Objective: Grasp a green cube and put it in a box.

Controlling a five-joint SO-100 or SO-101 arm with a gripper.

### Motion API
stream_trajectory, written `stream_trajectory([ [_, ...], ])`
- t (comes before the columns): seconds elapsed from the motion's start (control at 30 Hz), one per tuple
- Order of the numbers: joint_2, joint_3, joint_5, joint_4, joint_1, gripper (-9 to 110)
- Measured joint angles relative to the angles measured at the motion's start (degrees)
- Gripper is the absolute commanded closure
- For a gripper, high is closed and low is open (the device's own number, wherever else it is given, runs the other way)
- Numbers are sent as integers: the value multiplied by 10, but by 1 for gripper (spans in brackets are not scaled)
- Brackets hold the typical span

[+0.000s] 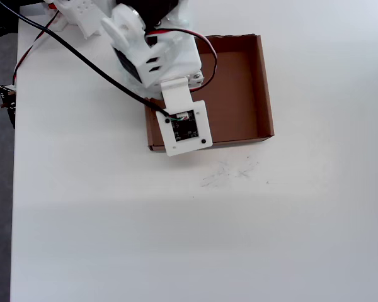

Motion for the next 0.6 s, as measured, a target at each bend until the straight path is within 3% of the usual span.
stream_trajectory([
  [0.23, 23, 141, 10, -126, -65, 86],
  [0.6, 25, 196, 11, -178, -74, 81],
])
